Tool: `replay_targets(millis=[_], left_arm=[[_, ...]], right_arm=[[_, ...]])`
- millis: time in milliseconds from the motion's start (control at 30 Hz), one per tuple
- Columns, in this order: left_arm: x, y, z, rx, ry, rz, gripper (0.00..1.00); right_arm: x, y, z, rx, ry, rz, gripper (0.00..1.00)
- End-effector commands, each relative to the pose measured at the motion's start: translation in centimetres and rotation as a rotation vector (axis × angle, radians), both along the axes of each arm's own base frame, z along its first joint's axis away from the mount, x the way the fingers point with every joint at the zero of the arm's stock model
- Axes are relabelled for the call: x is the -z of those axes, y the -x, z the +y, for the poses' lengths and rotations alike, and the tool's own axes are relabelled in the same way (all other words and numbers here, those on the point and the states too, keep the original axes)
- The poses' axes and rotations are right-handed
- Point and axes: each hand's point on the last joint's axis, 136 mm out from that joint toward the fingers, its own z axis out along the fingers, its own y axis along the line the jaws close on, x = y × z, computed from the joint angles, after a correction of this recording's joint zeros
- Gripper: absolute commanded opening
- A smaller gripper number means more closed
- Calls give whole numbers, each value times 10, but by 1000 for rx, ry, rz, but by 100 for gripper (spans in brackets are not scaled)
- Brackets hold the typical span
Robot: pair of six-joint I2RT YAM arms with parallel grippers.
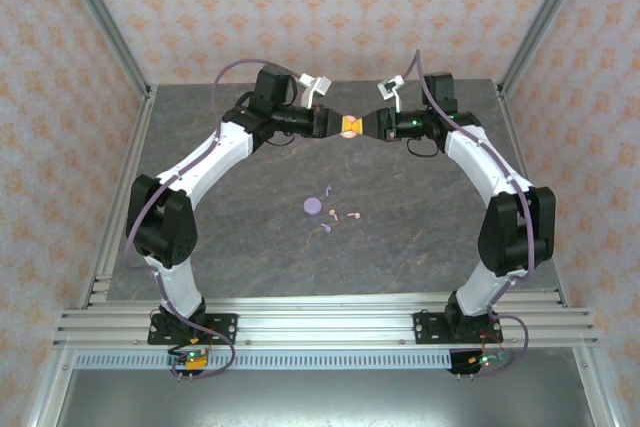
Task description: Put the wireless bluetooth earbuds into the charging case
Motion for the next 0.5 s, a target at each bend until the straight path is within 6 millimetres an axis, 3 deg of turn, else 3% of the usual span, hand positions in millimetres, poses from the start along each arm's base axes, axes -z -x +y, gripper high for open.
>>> replay_targets(millis=[0,300,467], left_arm=[[-27,17,-7,64,36,-46,0],[-30,18,-11,83,44,-48,0],[-27,14,-11,64,31,-43,1]], right_arm=[[-16,5,3,-68,-38,-56,38],[-18,30,11,-204,-49,-50,37],[-12,15,11,-128,1,-41,27]])
